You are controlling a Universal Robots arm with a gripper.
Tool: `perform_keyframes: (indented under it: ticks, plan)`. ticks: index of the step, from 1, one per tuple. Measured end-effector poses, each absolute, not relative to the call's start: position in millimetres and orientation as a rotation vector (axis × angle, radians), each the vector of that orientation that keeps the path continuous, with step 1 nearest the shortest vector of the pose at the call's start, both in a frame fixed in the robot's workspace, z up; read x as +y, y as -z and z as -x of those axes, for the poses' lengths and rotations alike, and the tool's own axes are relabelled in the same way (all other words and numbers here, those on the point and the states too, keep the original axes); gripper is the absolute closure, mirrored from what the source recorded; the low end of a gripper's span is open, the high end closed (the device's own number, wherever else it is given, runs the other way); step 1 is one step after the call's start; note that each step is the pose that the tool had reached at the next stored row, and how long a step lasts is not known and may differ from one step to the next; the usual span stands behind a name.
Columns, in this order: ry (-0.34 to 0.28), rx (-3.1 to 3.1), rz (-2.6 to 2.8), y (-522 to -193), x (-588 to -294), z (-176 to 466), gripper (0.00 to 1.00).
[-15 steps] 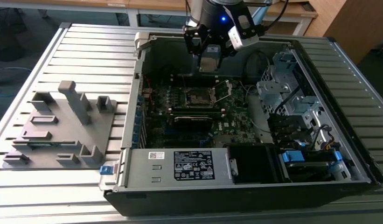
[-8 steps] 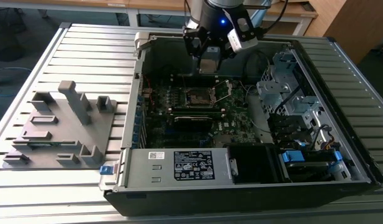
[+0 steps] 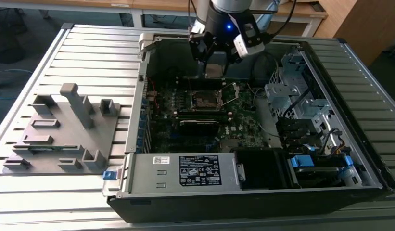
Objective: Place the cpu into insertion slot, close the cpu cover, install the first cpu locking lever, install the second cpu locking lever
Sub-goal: 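Place the cpu into insertion slot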
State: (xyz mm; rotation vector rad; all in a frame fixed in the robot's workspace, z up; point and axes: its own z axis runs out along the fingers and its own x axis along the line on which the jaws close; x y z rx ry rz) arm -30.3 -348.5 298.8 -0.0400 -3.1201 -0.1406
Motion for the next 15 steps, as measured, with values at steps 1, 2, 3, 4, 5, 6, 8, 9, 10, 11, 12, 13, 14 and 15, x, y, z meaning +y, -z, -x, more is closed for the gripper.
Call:
perform_keyframes:
  ticks: [1, 2, 3, 4, 5, 6, 8, 9, 10, 11, 12, 13, 14, 15]
  plan:
    - [0.141, -3.120, 0.040, -298.2, -348.5, 30.3, 0.46]
    - [0.141, -3.120, 0.040, -297.4, -348.5, 30.3, 0.46]
    - [0.141, -3.120, 0.040, -296.5, -348.5, 30.3, 0.46]
    - [0.141, -3.120, 0.040, -295.6, -348.5, 30.3, 0.46]
    - [0.140, -3.120, 0.040, -295.4, -348.5, 30.3, 0.46]
    - [0.140, -3.120, 0.040, -295.3, -348.5, 30.3, 0.46]
    - [0.140, -3.120, 0.040, -295.2, -348.5, 30.3, 0.46]
    - [0.140, -3.120, 0.040, -295.2, -348.5, 30.3, 0.46]
    - [0.140, -3.120, 0.040, -295.2, -348.5, 30.3, 0.46]
    - [0.140, -3.120, 0.040, -295.1, -348.5, 30.3, 0.46]
    - [0.141, -3.120, 0.040, -294.8, -348.5, 30.3, 0.46]
    - [0.141, -3.120, 0.040, -294.5, -348.5, 30.2, 0.46]
    - [0.141, -3.120, 0.040, -294.2, -348.5, 30.3, 0.46]
    - [0.140, -3.120, 0.040, -293.9, -348.5, 30.3, 0.46]
